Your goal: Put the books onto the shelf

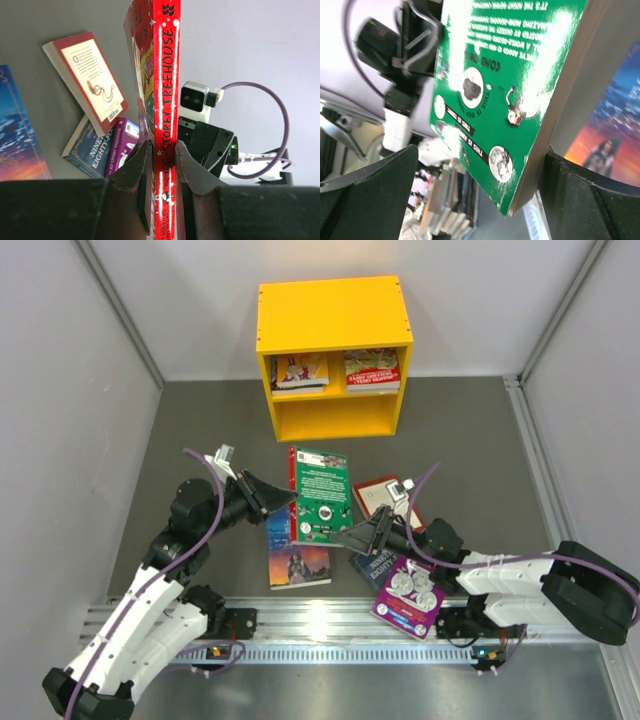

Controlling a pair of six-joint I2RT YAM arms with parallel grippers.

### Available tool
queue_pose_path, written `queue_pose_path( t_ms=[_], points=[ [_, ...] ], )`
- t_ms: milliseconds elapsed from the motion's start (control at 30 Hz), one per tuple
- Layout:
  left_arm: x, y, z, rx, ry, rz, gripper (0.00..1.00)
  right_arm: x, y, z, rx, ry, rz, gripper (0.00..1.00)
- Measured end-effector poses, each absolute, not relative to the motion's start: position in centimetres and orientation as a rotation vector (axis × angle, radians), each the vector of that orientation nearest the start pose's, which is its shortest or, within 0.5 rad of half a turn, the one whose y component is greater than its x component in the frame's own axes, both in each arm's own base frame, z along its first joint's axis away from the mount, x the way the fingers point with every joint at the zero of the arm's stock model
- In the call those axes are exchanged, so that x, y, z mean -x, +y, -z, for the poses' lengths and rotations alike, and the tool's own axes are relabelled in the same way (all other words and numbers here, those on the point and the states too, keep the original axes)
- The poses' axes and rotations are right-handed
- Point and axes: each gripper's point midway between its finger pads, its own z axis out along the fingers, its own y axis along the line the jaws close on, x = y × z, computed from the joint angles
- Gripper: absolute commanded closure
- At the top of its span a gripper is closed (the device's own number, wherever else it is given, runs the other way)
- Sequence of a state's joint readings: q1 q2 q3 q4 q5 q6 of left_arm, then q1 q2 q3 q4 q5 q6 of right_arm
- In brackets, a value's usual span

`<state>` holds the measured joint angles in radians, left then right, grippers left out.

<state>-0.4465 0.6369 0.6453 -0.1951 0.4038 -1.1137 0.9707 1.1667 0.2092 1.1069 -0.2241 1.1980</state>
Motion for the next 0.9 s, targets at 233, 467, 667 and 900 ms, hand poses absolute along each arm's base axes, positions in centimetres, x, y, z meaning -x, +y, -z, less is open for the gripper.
queue_pose_path(
  t_ms=[233,467,667,900],
  points=[
    [-19.7,-20.9,-28.1,0.352,1.908,1.493,1.00,-14.2,32.9,-22.0,-0.037,1.700,-1.931,0.67],
    [-20.6,-19.8,-26.3,0.380,1.926,1.362,0.89,-14.9,33.9,-21.1,-0.100,1.767,-1.964,1.00],
    [-21.3,-17.5,-24.2,0.400,1.998,1.121,0.06,-17.9,34.8,-21.3,-0.094,1.780,-1.924,1.00],
    [-20.9,-14.3,-23.2,0.396,2.018,0.886,0.02,-27.3,35.8,-22.7,-0.198,1.732,-1.816,1.00]
  ],
)
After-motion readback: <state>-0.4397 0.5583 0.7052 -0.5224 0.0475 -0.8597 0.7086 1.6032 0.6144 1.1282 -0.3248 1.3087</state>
